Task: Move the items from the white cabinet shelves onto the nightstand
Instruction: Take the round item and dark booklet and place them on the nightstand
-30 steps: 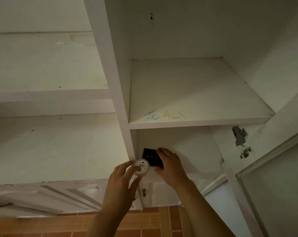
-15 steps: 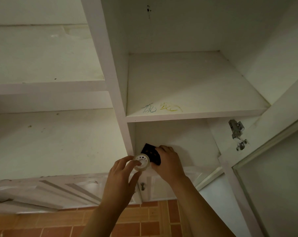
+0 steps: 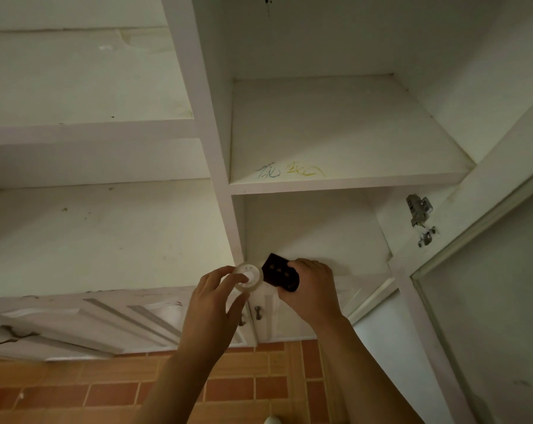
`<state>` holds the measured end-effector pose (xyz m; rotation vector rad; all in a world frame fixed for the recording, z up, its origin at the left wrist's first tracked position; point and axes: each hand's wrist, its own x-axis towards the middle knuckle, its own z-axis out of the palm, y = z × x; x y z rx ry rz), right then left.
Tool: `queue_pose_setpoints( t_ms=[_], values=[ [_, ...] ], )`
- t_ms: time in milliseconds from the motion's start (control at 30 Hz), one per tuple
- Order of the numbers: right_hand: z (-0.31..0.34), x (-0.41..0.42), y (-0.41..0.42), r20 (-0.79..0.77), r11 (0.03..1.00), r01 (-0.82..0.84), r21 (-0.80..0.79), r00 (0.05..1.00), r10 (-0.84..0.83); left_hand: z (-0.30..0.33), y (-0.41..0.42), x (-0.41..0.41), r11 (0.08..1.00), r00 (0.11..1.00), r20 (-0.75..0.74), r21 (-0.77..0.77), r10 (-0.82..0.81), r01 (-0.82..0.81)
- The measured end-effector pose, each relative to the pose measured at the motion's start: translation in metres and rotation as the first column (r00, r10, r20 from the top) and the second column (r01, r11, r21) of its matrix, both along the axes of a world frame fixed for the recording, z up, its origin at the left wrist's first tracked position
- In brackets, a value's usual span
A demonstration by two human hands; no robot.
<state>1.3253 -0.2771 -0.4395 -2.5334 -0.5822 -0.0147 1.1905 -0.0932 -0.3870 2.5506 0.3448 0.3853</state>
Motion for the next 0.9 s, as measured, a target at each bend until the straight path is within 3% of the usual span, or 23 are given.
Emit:
queue_pose_setpoints(
  t_ms=[333,600,900],
  values=[
    [0.015,-0.025,-0.008,0.009,0.992,0.007,0.123,1.000,-0.008,0.003,-0.003,-0.039,0.999,0.999,-0.031,0.003,0.040,-0.040],
    [0.049,-0.056,-0.008,0.067,0.980,-0.019,0.196,0.998,0.006,0.028,0.000,-0.069,0.998,0.997,0.034,0.019,0.064,-0.065],
    [0.089,-0.144,0.011,0.112,0.958,-0.091,0.273,0.992,0.062,0.052,0.026,-0.171,0.989,0.983,0.110,-0.023,0.145,-0.144]
  ],
)
